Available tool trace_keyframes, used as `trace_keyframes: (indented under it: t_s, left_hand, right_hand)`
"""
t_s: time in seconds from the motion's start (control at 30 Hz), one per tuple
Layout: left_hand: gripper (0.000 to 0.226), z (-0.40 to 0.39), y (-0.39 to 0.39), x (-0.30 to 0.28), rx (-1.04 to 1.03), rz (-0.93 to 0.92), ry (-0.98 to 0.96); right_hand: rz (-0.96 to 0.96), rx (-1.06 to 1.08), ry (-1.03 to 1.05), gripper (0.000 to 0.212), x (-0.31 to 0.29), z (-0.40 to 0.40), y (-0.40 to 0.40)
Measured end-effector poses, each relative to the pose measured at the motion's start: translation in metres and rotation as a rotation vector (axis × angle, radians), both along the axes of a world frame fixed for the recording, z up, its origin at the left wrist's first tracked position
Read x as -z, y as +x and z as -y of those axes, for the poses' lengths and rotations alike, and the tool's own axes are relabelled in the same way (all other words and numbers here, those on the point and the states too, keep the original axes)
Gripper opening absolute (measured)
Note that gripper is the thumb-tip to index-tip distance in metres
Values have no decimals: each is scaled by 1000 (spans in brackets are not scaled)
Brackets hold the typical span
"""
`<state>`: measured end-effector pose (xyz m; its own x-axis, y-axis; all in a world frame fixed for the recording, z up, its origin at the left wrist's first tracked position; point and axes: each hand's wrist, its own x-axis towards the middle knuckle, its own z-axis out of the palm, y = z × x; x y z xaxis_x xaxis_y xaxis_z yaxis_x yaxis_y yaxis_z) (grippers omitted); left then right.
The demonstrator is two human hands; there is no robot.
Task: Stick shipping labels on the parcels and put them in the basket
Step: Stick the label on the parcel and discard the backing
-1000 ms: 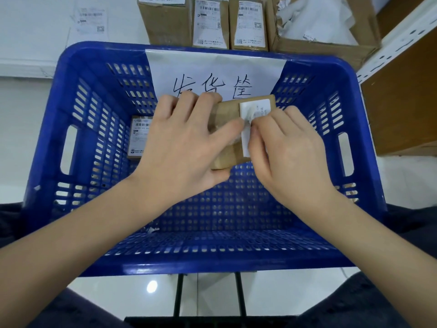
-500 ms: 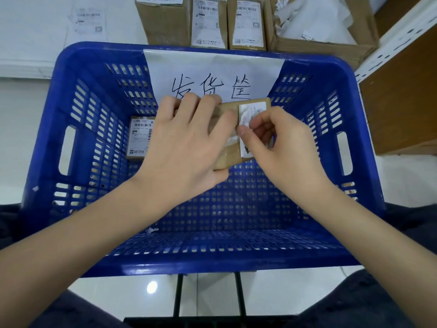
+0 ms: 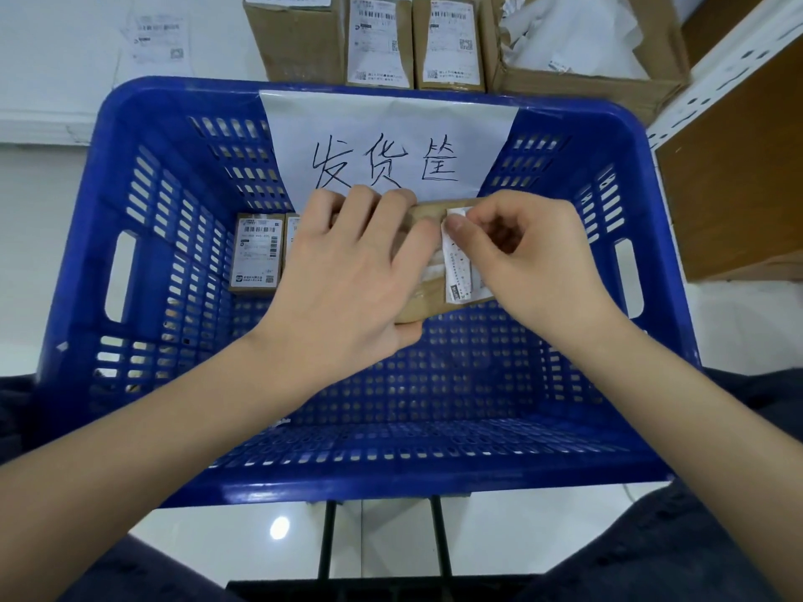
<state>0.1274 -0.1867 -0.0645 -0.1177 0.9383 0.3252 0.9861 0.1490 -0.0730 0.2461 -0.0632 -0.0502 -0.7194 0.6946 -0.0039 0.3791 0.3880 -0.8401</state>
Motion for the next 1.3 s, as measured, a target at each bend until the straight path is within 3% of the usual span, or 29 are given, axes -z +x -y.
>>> trace_keyframes:
  t_s: [0.43,0.67,0.97,1.13,1.3]
  left_hand:
    - [61,-1,-7,-1,-35,12,-32]
    - [64,-1,-5,1,-45,22,-67]
    - [62,-1,-7,2,-51,12,-47]
    - [60,-2,-9,0,-68,8,-28]
    - [60,1,-3,4,-32,-12,-43]
  right_hand:
    - [155,-92,-107,22,-3,1,2]
    - [170,-91,-25,32,2,4,2]
    - [247,-184,-2,23,3,5,5]
    - [190,-155,89,21,1,5,5]
    - [109,-102,38,19,2,4,2]
